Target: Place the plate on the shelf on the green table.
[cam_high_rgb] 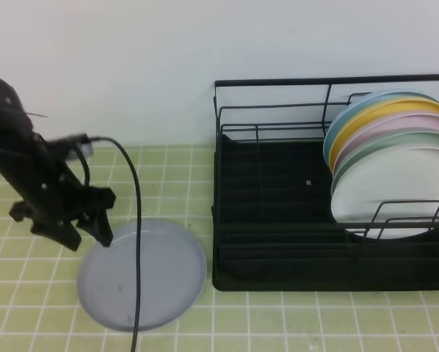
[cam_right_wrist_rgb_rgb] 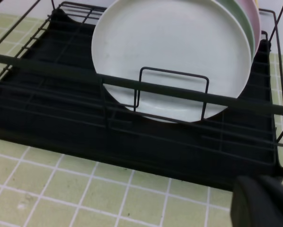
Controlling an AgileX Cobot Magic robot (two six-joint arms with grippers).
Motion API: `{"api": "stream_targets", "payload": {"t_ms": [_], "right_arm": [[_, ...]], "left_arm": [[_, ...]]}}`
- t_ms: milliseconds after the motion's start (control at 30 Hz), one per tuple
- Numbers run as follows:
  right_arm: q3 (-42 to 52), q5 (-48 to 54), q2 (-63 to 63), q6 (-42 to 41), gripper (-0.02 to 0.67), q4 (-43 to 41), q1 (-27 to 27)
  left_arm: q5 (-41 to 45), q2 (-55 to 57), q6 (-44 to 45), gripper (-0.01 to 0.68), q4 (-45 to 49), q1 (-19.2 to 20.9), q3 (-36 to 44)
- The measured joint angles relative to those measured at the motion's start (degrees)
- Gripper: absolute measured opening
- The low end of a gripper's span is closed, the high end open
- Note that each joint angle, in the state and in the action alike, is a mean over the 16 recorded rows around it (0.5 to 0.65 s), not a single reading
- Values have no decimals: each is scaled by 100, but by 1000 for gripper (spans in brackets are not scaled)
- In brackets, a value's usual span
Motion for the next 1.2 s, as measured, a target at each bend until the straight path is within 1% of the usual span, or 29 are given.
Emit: {"api": "stream_targets", "payload": {"t_ms": [133,300,700,967,1200], "right_arm": [[0,5,2,-23,-3,-4,-1],[0,-22,2,-66,-3,-8,-1],[0,-164,1,-109,-3,-22,-1],[0,-188,-5,-110,-3,-24,0],[0,-188,-9,-110,-3,-25,0]], "left_arm": [[298,661,26,419,56,0,-311],[412,1012,30,403,244,0,-461],[232,1042,-27,351,643,-53,-468],[116,1042,2,328,606,-161,-468],[38,1054,73,285,591,-217,-469]]}}
